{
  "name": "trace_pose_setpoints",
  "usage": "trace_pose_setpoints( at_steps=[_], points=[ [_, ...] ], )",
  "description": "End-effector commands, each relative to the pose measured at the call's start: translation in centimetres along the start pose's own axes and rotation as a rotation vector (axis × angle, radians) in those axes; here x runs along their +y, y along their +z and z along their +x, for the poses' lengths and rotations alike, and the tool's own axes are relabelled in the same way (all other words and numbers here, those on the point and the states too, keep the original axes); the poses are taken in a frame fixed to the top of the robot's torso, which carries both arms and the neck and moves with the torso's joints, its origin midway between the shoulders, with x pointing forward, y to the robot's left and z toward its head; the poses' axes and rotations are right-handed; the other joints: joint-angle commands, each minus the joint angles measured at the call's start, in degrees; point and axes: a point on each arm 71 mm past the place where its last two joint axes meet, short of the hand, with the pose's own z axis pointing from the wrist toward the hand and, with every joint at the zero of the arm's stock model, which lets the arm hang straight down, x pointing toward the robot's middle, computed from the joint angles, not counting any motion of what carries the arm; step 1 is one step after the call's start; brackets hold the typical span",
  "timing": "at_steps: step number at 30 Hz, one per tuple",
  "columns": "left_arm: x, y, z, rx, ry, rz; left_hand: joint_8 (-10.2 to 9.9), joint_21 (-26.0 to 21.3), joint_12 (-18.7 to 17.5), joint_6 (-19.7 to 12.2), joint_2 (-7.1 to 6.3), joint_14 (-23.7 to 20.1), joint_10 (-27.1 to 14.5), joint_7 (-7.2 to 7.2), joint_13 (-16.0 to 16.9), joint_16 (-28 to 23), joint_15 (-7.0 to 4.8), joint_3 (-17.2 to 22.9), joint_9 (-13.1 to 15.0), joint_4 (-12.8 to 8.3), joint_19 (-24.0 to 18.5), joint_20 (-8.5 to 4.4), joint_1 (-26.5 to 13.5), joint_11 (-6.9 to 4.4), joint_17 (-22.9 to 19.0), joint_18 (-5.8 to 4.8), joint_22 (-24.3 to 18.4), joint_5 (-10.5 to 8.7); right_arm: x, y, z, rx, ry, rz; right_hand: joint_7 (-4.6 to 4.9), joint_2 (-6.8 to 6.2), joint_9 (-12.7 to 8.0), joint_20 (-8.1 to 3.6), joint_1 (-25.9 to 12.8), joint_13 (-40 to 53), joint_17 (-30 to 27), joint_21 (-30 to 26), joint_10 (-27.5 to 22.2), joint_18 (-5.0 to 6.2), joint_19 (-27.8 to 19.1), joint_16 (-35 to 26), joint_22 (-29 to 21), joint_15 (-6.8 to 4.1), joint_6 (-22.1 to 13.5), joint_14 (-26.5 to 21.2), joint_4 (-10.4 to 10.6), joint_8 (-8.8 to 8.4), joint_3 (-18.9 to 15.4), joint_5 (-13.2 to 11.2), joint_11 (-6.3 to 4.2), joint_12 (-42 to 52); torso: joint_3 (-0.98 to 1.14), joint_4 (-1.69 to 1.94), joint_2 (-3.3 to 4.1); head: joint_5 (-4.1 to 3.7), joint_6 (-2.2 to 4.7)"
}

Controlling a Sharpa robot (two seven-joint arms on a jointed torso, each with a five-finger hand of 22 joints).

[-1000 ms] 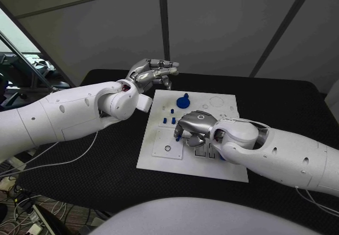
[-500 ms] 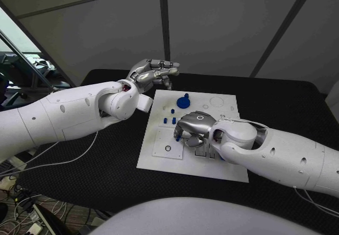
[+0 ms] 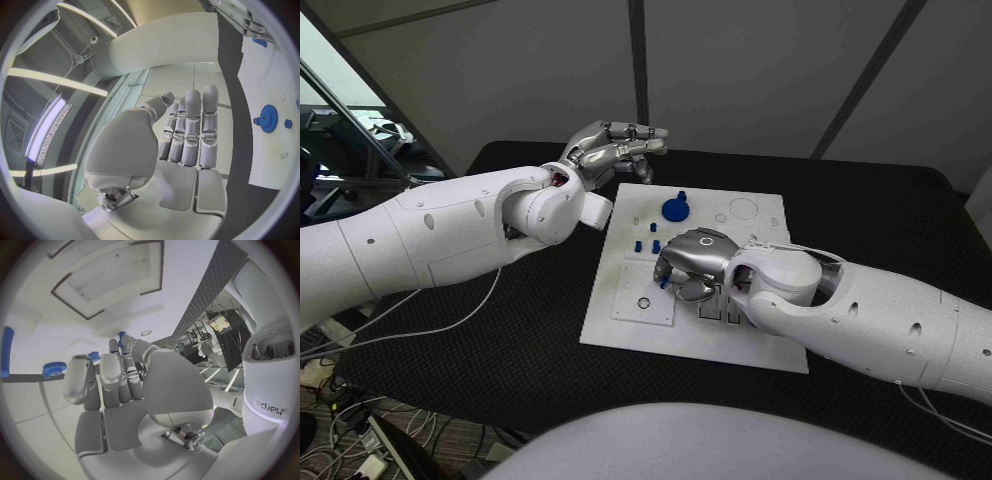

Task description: Assemble the parts on the task board

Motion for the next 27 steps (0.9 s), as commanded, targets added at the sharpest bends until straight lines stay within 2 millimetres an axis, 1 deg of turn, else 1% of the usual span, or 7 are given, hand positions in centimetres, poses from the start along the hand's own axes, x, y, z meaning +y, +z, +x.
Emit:
trace_pose_setpoints(
  at_steps=[1, 3, 6, 11, 18, 23, 27],
  points=[
    [-0.1, 0.0, 0.1, 0.013, -0.009, 0.003, -0.18, -0.18, 0.22, -0.13, 0.43, -0.46, -0.24, 0.43, 0.06, -0.23, -0.12, -0.25, -0.05, 0.0, -0.43, 0.07, -0.01, 0.15, -0.06, 0.66, -0.09, -0.3, -0.1, 0.0, 0.3, 0.024, -0.014, 0.008, 0.07, -0.81, -0.83, 0.43, -1.13, -0.16, -0.91, -1.29, -3.18, -0.12, -1.33, -0.74, -1.92, 0.84, -3.0, 0.87, 0.06, -0.18, -0.86, 0.87, 0.5, -0.42, -0.02, -0.04, 0.01, 0.04, 0.0],
    [-0.1, 0.0, 0.1, 0.013, -0.009, 0.002, -0.18, -0.18, 0.22, -0.13, 0.43, -0.46, -0.24, 0.43, 0.06, -0.23, -0.12, -0.25, -0.05, 0.0, -0.43, 0.07, -0.01, 0.15, -0.06, 0.66, -0.09, -0.3, -0.1, 0.0, 0.3, 0.024, -0.014, 0.008, 0.23, -1.21, -1.0, 0.66, -1.3, -0.15, -1.52, -2.21, -5.19, 0.2, -2.28, -1.13, -3.36, 1.11, -3.91, 0.66, 0.13, -0.09, -1.36, 0.9, 0.83, -0.35, -0.02, 0.0, -0.02, 0.01, 0.0],
    [-0.1, 0.0, 0.1, 0.012, -0.009, 0.001, -0.18, -0.18, 0.22, -0.13, 0.43, -0.46, -0.24, 0.43, 0.06, -0.23, -0.12, -0.25, -0.05, 0.0, -0.43, 0.07, -0.01, 0.15, -0.06, 0.66, -0.09, -0.3, -0.1, 0.0, 0.3, 0.02, -0.014, 0.007, 0.23, -1.47, -1.05, 0.82, -1.28, -0.1, -1.86, -2.7, -6.5, 0.35, -2.74, -1.27, -4.06, 1.25, -4.4, 0.56, 0.12, -0.04, -1.92, 0.83, 1.03, -0.27, -0.02, 0.01, -0.03, 0.03, 0.0],
    [-0.1, 0.0, 0.1, 0.013, -0.009, -0.001, -0.18, -0.18, 0.22, -0.13, 0.43, -0.46, -0.24, 0.43, 0.06, -0.23, -0.12, -0.25, -0.05, 0.0, -0.43, 0.07, -0.01, 0.15, -0.06, 0.66, -0.09, -0.3, -0.1, -0.2, 0.2, 0.005, -0.013, 0.005, 0.27, -1.47, -1.05, 0.87, -1.18, -0.08, -1.98, -2.84, -6.94, 0.39, -2.86, -1.31, -4.24, 1.3, -4.49, 0.53, 0.09, 0.0, -2.13, 0.81, 1.09, -0.21, 0.01, 0.0, -0.03, 0.04, 0.0],
    [-0.1, 0.0, 0.1, 0.014, -0.009, -0.002, -0.18, -0.18, 0.22, -0.13, 0.43, -0.46, -0.24, 0.43, 0.06, -0.23, -0.12, -0.25, -0.05, 0.0, -0.43, 0.07, -0.01, 0.15, -0.06, 0.66, -0.09, -0.3, -0.2, -0.6, -0.2, -0.051, -0.01, -0.002, 0.29, -1.46, -1.06, 0.89, -1.13, -0.05, -2.14, -2.92, -7.03, 0.41, -2.92, -1.4, -4.35, 1.31, -4.59, 0.49, 0.08, -0.01, -2.24, 0.88, 1.11, -0.12, 0.01, -0.06, -0.01, -0.01, 0.0],
    [-0.1, 0.0, 0.0, 0.014, -0.009, -0.003, -0.18, -0.18, 0.22, -0.13, 0.43, -0.46, -0.24, 0.43, 0.06, -0.23, -0.12, -0.25, -0.05, 0.0, -0.43, 0.07, -0.01, 0.15, -0.06, 0.66, -0.09, -0.3, -0.2, -1.4, -0.8, -0.134, 0.008, -0.018, 0.14, -1.68, -1.16, 0.96, -1.1, 0.0, -3.48, -3.88, -7.55, 0.73, -3.83, -2.44, -5.87, 1.35, -5.44, 0.12, 0.07, -0.12, -2.77, 0.94, 1.14, 0.02, 0.05, -0.03, 0.0, -0.14, 0.01],
    [-0.1, 0.0, -0.1, 0.011, -0.008, -0.004, -0.19, -0.22, 0.24, -0.15, 0.45, -0.48, -0.27, 0.44, 0.06, -0.23, -0.11, -0.3, -0.05, 0.03, -0.43, 0.08, -0.04, 0.16, -0.09, 0.66, -0.11, -0.3, -0.4, -2.7, -1.3, -0.192, 0.048, -0.023, 0.06, -1.65, -1.14, 0.97, -1.12, 0.06, -3.79, -3.97, -7.38, 0.75, -3.88, -2.67, -5.98, 1.33, -5.55, 0.03, 0.13, -0.07, -2.92, 1.0, 1.09, 0.23, 0.02, -0.09, -0.07, -0.55, 0.32]
  ],
)
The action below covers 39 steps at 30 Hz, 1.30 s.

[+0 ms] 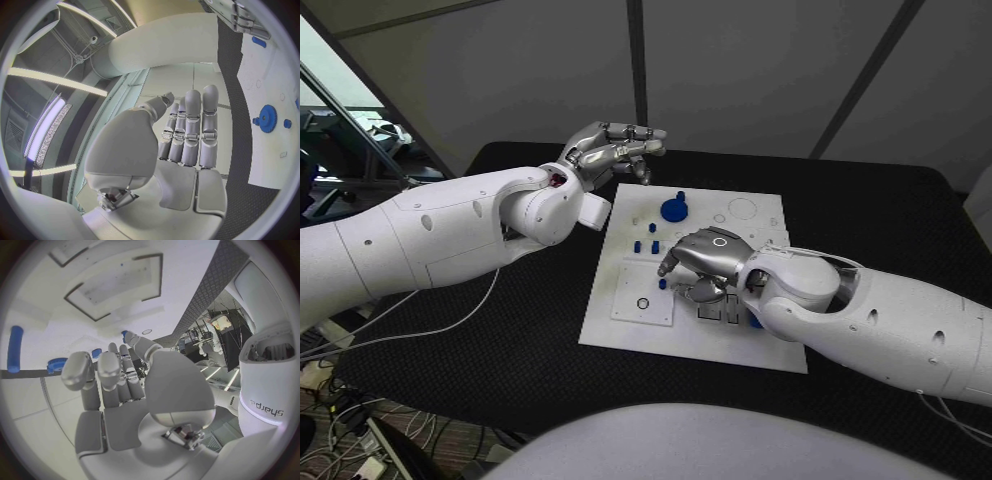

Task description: Assemble the parts on the task board

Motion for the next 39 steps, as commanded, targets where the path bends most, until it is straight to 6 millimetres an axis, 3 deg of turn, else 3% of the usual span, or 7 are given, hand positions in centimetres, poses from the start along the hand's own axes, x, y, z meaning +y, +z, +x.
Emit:
trace_pose_setpoints(
  at_steps=[1, 10, 13, 19, 28, 32, 39],
  points=[
    [-0.1, 0.0, 0.0, 0.009, -0.007, 0.003, -0.21, -0.3, 0.29, -0.2, 0.48, -0.53, -0.35, 0.45, 0.06, -0.21, -0.09, -0.42, -0.05, 0.09, -0.45, 0.12, -0.1, 0.18, -0.16, 0.66, -0.15, -0.29, 0.1, -1.1, -1.2, -0.132, 0.059, -0.024, -0.03, -0.48, -0.04, -0.04, 0.05, 0.11, -0.33, -0.4, 0.0, 0.77, -0.46, -0.36, -0.18, 0.32, -0.51, -0.11, 0.13, -0.06, -0.58, 0.32, -0.07, 0.5, -0.04, -0.09, -0.09, -0.4, 0.33],
    [0.0, 0.0, -0.2, 0.006, -0.006, -0.002, -0.21, -0.31, 0.3, -0.21, 0.5, -0.54, -0.36, 0.45, 0.06, -0.21, -0.09, -0.43, -0.05, 0.09, -0.45, 0.12, -0.09, 0.18, -0.17, 0.66, -0.15, -0.29, -3.2, -4.8, -3.3, -0.097, 0.112, 0.129, -0.25, -0.9, -0.08, -0.21, -0.55, 0.18, -1.64, -0.72, 1.22, 0.8, -0.42, -1.26, -0.46, 0.04, -2.31, -0.34, 0.77, -0.06, -1.88, -0.07, -0.43, 1.58, -0.06, -0.3, -0.25, -2.09, 1.56],
    [0.1, 0.0, -0.2, 0.008, -0.006, -0.002, -0.21, -0.32, 0.31, -0.21, 0.51, -0.55, -0.37, 0.45, 0.06, -0.21, -0.09, -0.44, -0.05, 0.09, -0.45, 0.12, -0.09, 0.18, -0.18, 0.66, -0.16, -0.28, -4.8, -5.7, -3.8, -0.065, 0.084, 0.191, -0.3, -1.23, -0.04, -0.27, -0.9, 0.18, -1.82, -0.77, 1.57, 0.79, -0.31, -1.33, -0.44, -0.08, -2.67, -0.32, 1.12, -0.02, -2.59, -0.77, -0.59, 1.91, -0.08, -0.41, -0.34, -2.46, 1.87],
    [0.1, 0.0, -0.2, 0.007, -0.006, -0.003, -0.19, -0.37, 0.36, -0.2, 0.61, -0.59, -0.4, 0.42, 0.07, -0.2, -0.1, -0.41, -0.04, 0.01, -0.46, 0.12, 0.08, 0.15, -0.23, 0.68, -0.18, -0.24, -7.0, -7.1, -3.9, -0.024, 0.032, 0.275, 0.15, -1.95, 0.07, -0.36, -1.29, 0.18, -2.37, -0.98, 1.98, 0.77, -0.15, -1.6, -0.56, -0.13, -2.84, -0.27, 1.86, 0.08, -4.33, -2.47, -0.69, 2.42, -0.05, -0.32, -0.22, -2.98, 2.24],
    [0.2, 0.1, -0.1, 0.011, -0.008, -0.007, -0.19, -0.37, 0.36, -0.2, 0.61, -0.59, -0.4, 0.42, 0.07, -0.2, -0.1, -0.41, -0.04, 0.01, -0.46, 0.12, 0.08, 0.15, -0.23, 0.68, -0.18, -0.24, -7.2, -6.5, -3.6, 0.032, 0.021, 0.284, 0.01, -2.43, -0.02, -0.33, -1.19, -0.01, -2.97, -1.76, -0.48, 0.91, -0.5, -1.88, -1.49, 0.04, -4.8, -0.27, 2.8, -0.01, -7.05, -3.1, -0.41, 1.67, -0.03, -0.15, -0.07, -2.94, 2.26],
    [0.2, 0.1, -0.2, 0.01, -0.007, -0.009, -0.19, -0.37, 0.36, -0.2, 0.61, -0.59, -0.4, 0.42, 0.07, -0.2, -0.1, -0.41, -0.04, 0.01, -0.46, 0.12, 0.08, 0.15, -0.23, 0.68, -0.18, -0.24, -7.4, -5.9, -3.5, 0.037, 0.011, 0.292, 0.12, -1.82, 0.06, -0.32, -0.54, 0.02, -3.02, -1.85, -0.75, 0.92, -0.49, -1.87, -1.57, 0.08, -4.66, -0.26, 2.78, 0.12, -7.1, -3.07, -0.35, 1.65, -0.07, -0.28, -0.12, -2.76, 2.22],
    [0.2, 0.1, -0.2, 0.011, -0.007, -0.01, -0.2, -0.4, 0.39, -0.22, 0.62, -0.62, -0.42, 0.43, 0.07, -0.2, -0.1, -0.45, -0.04, 0.0, -0.46, 0.13, 0.1, 0.16, -0.26, 0.68, -0.19, -0.25, -7.8, -5.2, -3.4, 0.024, -0.009, 0.306, 0.22, -0.67, 0.19, -0.26, 0.68, 0.04, -3.23, -1.94, -1.01, 0.92, -0.43, -1.95, -1.63, 0.15, -4.23, -0.28, 2.52, 0.3, -6.84, -2.98, -0.24, 1.74, -0.04, -0.2, -0.14, -2.92, 2.28]
  ],
)
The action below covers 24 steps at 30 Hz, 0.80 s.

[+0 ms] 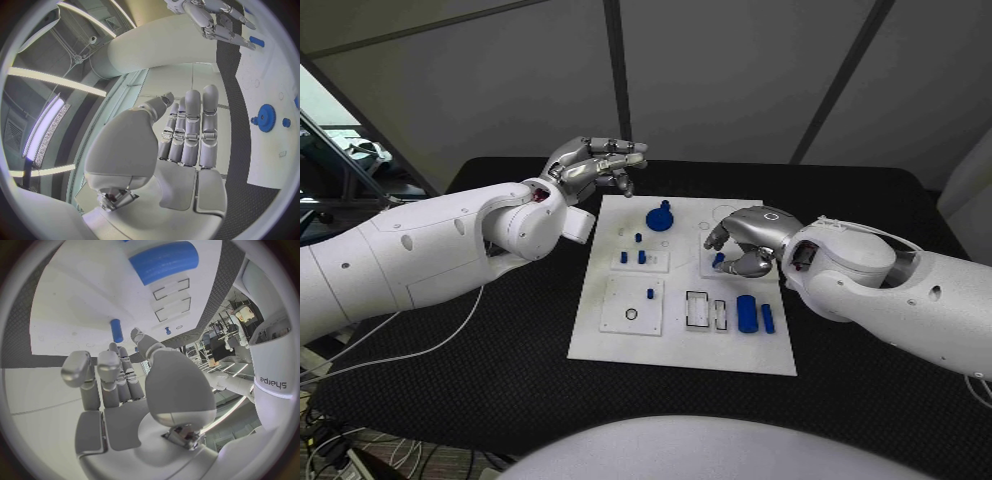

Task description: Assemble the parts on the task board

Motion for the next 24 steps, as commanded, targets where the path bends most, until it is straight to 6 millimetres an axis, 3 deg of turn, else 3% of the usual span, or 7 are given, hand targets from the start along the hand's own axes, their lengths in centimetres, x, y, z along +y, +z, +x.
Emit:
trace_pose_setpoints(
  at_steps=[1, 12, 24],
  points=[
    [-0.11, 0.06, 0.12, 0.012, -0.008, 0.002, -0.2, -0.4, 0.4, -0.01, 0.62, -0.42, -0.43, 0.23, 0.07, -0.2, 0.1, -0.31, -0.04, -0.15, -0.46, 0.13, 0.1, 0.17, -0.1, 0.68, -0.11, -0.25, -0.18, 0.26, 0.06, 0.005, -0.028, 0.013, 0.19, 0.1, 0.11, -0.05, 0.79, -0.01, -0.08, -0.17, -0.4, 0.92, -0.23, -0.26, -0.04, 0.16, 0.33, -0.28, -0.28, 0.32, -0.07, -0.07, 0.18, -0.21, 0.0, 0.01, -0.05, 0.04, 0.02],
    [-0.1, 0.05, 0.09, 0.012, -0.008, 0.0, -0.2, -0.4, 0.4, -0.01, 0.62, -0.42, -0.43, 0.23, 0.07, -0.2, 0.1, -0.31, -0.04, -0.15, -0.46, 0.13, 0.1, 0.17, -0.1, 0.68, -0.11, -0.25, -0.37, 0.74, 0.31, 0.021, -0.036, 0.018, -0.2, 1.75, 0.52, -0.09, 2.0, 0.05, -0.4, -0.06, 0.78, 0.89, 0.07, -0.31, 0.18, 0.02, 3.03, -0.3, -0.71, 1.14, 1.02, 0.22, -0.01, 0.76, 0.02, -0.04, -0.06, 0.09, -0.08],
    [-0.08, 0.05, 0.07, 0.012, -0.008, -0.003, -0.2, -0.45, 0.43, -0.03, 0.66, -0.45, -0.47, 0.25, 0.08, -0.2, 0.12, -0.37, -0.04, -0.1, -0.47, 0.14, 0.05, 0.19, -0.15, 0.68, -0.13, -0.25, -0.29, 0.81, 0.7, 0.071, -0.045, 0.01, -0.84, 2.64, 1.02, -0.97, 2.0, 0.56, 2.56, 2.72, 8.51, 0.06, 2.64, 2.67, 4.41, -1.18, 7.45, 0.63, -0.97, 2.33, 3.61, 0.31, -1.59, 3.05, 0.0, -0.02, -0.06, 0.09, -0.21]
  ],
)
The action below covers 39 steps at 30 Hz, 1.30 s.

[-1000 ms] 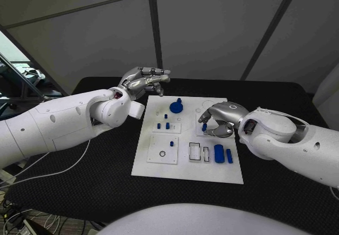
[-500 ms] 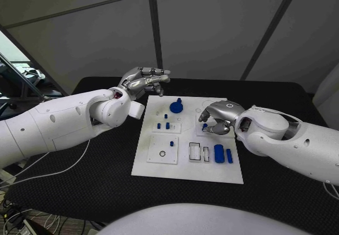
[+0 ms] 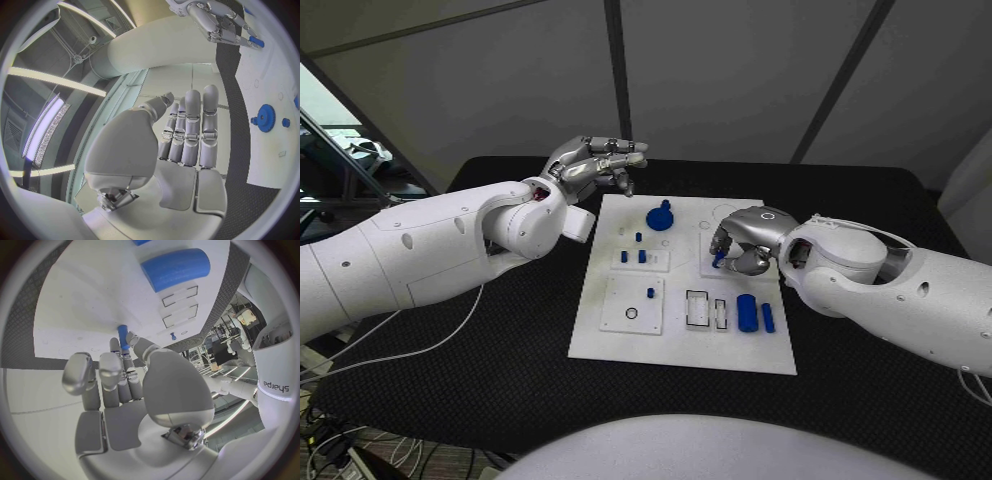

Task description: Assemble the parts on the task board

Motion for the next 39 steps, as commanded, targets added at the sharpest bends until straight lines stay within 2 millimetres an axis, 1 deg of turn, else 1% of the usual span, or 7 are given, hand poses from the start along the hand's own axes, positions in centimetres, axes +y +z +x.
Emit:
trace_pose_setpoints(
  at_steps=[1, 8, 15, 19, 26, 33, 39],
  points=[
    [-0.1, 0.0, 0.1, 0.01, -0.008, 0.001, -0.2, -0.21, 0.2, -0.03, 0.66, -0.45, -0.26, 0.25, 0.08, -0.2, 0.11, -0.37, -0.04, -0.1, -0.26, -0.07, 0.05, -0.02, -0.05, 0.68, -0.08, -0.25, 0.2, 0.0, 0.2, 0.038, -0.016, -0.014, -0.01, 0.62, 0.06, -0.17, -0.05, 0.06, 0.21, 0.35, 0.98, 0.04, 0.43, 0.51, 0.33, -0.38, 0.53, 0.63, -0.03, 0.17, 0.48, 0.31, -0.07, 0.21, -0.01, 0.0, 0.02, -0.02, -0.06],
    [-0.1, 0.0, 0.1, 0.01, -0.007, 0.0, -0.18, -0.27, 0.27, -0.01, 0.9, -0.51, -0.31, 0.25, 0.08, -0.18, 0.1, -0.3, -0.03, -0.14, -0.26, -0.07, 0.24, -0.03, -0.13, 0.7, -0.1, -0.2, 0.2, 0.1, 0.3, 0.053, -0.018, -0.017, -0.31, 0.79, 0.03, -0.4, -0.02, 0.07, 0.43, 0.65, 2.36, -0.05, 0.64, 0.85, 0.77, -0.61, 0.97, 0.7, -0.12, 0.09, 1.03, 0.17, -0.41, 0.01, -0.03, -0.01, 0.02, 0.03, -0.19],
    [-0.1, 0.0, 0.1, 0.009, -0.007, -0.001, -0.18, -0.27, 0.27, -0.01, 0.9, -0.51, -0.31, 0.25, 0.08, -0.18, 0.1, -0.3, -0.03, -0.14, -0.26, -0.07, 0.24, -0.03, -0.13, 0.7, -0.1, -0.2, 0.0, 0.0, -0.2, -0.03, -0.008, -0.004, -0.83, 2.63, 0.61, -0.94, 1.3, 0.51, 2.17, 2.49, 5.63, -0.61, 2.27, 2.56, 3.61, -1.36, 3.79, 1.16, -0.67, 1.23, 2.18, -0.13, -1.23, 0.34, 0.01, -0.01, -0.02, 0.12, -0.36],
    [-0.1, 0.0, 0.1, 0.009, -0.007, -0.001, -0.18, -0.27, 0.27, -0.01, 0.9, -0.51, -0.31, 0.25, 0.08, -0.18, 0.1, -0.3, -0.03, -0.14, -0.26, -0.07, 0.24, -0.03, -0.13, 0.7, -0.1, -0.2, -0.2, -0.3, -0.6, -0.086, -0.001, 0.003, -0.93, 3.11, 0.78, -1.16, 1.59, 0.62, 2.22, 3.06, 6.35, -0.78, 2.75, 2.75, 4.48, -1.57, 4.36, 1.18, -0.85, 1.42, 2.44, -0.12, -1.41, 0.2, 0.05, -0.07, -0.01, 0.2, -0.34],
    [-0.1, 0.0, 0.0, 0.009, -0.007, -0.002, -0.18, -0.27, 0.27, -0.01, 0.9, -0.51, -0.31, 0.25, 0.08, -0.18, 0.1, -0.3, -0.03, -0.14, -0.26, -0.07, 0.24, -0.03, -0.13, 0.7, -0.1, -0.2, -0.2, -1.4, -1.4, -0.16, 0.027, -0.004, -0.85, 3.17, 0.83, -1.26, 1.89, 0.63, 1.87, 3.25, 6.49, -0.83, 2.88, 2.58, 4.74, -1.62, 4.44, 1.11, -1.2, 1.37, 2.72, -0.08, -1.39, -0.09, -0.01, -0.02, -0.05, 0.21, -0.31],
    [-0.1, 0.1, 0.0, 0.007, -0.007, -0.003, -0.18, -0.27, 0.27, -0.01, 0.9, -0.51, -0.31, 0.25, 0.08, -0.18, 0.1, -0.3, -0.03, -0.14, -0.26, -0.07, 0.24, -0.03, -0.13, 0.7, -0.1, -0.2, 2.1, -2.4, -3.0, -0.201, 0.084, -0.067, -0.73, 3.05, 0.84, -1.28, 1.95, 0.61, 1.91, 3.28, 6.42, -0.83, 2.86, 2.66, 4.75, -1.58, 4.4, 1.1, -1.38, 1.28, 2.82, -0.03, -1.3, -0.35, 0.03, 0.03, -0.02, 0.39, -0.28],
    [0.0, 0.2, 0.1, 0.01, -0.008, -0.003, -0.18, -0.27, 0.27, -0.01, 0.9, -0.51, -0.31, 0.25, 0.08, -0.18, 0.1, -0.3, -0.03, -0.14, -0.26, -0.07, 0.24, -0.03, -0.13, 0.7, -0.1, -0.2, 4.6, -2.1, -3.5, -0.189, 0.115, -0.136, -0.65, 2.99, 0.84, -1.27, 1.88, 0.58, 1.9, 3.27, 6.33, -0.83, 2.83, 2.69, 4.72, -1.53, 4.35, 1.09, -1.43, 1.2, 2.85, -0.02, -1.22, -0.56, -0.09, 0.04, -0.02, 0.68, -0.39]
  ],
)
